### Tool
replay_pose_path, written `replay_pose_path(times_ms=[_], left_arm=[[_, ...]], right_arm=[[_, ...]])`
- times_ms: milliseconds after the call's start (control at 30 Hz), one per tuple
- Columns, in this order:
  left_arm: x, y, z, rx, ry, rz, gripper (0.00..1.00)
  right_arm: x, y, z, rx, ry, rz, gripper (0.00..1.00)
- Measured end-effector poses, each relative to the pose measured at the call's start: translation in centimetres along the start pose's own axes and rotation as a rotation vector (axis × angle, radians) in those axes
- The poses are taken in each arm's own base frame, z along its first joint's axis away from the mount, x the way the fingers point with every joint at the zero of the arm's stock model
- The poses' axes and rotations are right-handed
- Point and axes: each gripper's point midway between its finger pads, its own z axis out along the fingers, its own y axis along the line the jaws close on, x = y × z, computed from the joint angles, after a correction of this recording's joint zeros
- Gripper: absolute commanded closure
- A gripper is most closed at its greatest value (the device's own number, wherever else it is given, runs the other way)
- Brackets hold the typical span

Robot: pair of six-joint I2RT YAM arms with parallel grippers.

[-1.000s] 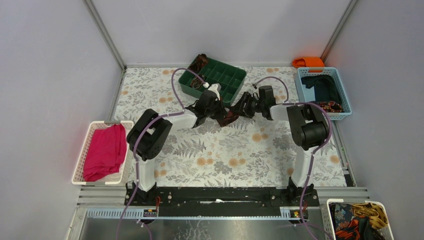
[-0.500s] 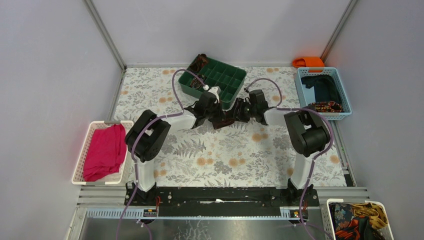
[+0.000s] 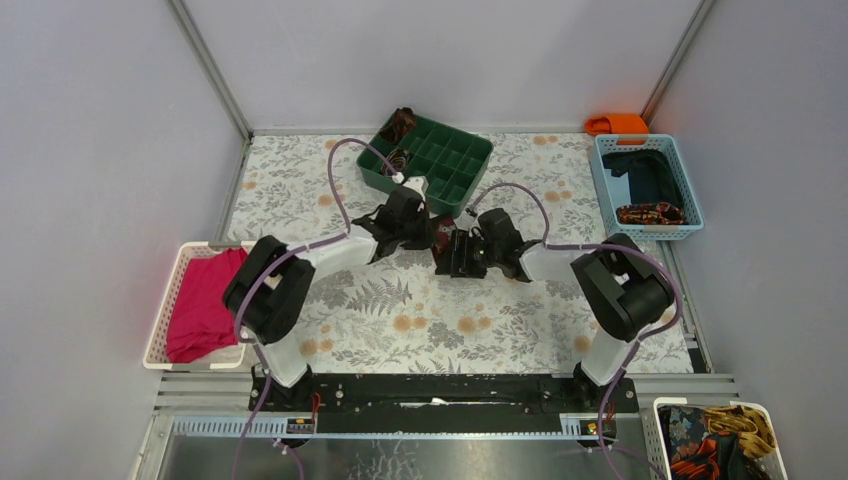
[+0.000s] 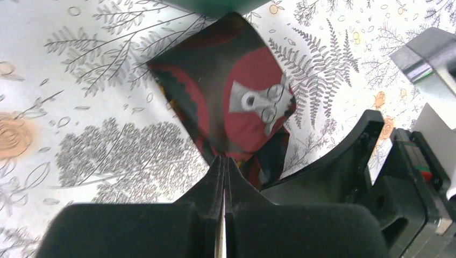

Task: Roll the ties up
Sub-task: Roll the tie at the center of the board.

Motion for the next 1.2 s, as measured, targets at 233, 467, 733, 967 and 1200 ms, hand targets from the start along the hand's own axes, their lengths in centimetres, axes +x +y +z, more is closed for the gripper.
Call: replay_pose_path(times_ms=[233,467,733,967,1200], left_arm=[[-0.9,0.8,-3.3,-0.057,-0.06,-0.022,1.0],[-1.2,1.9,-3.8,-0.121,-0.092,-0.079,1.0],[3.8,4.4,0.3,-0.197,0.057,-0.142,1.0],[3.2,3.4,1.7,-0.155,0.053,-0.163,1.0],[2.0,4.2,0.7,-0.208,0.021,-0.144,1.0]], right_arm=[[-0.3,-1.0,-2.6,0.118,-0.033,-0.028,0.36],[-3.7,-1.4,-7.3,0.286,-0.2,-0.079,0.58],[-9.3,-3.3,-6.0,0.434,-0.248,-0.104,0.86],[-9.6,-6.9,-3.6,0.486,-0.182,-0.069,0.85],[-8.5,-7.0,-3.5,0.459,-0.161,-0.058,0.55]])
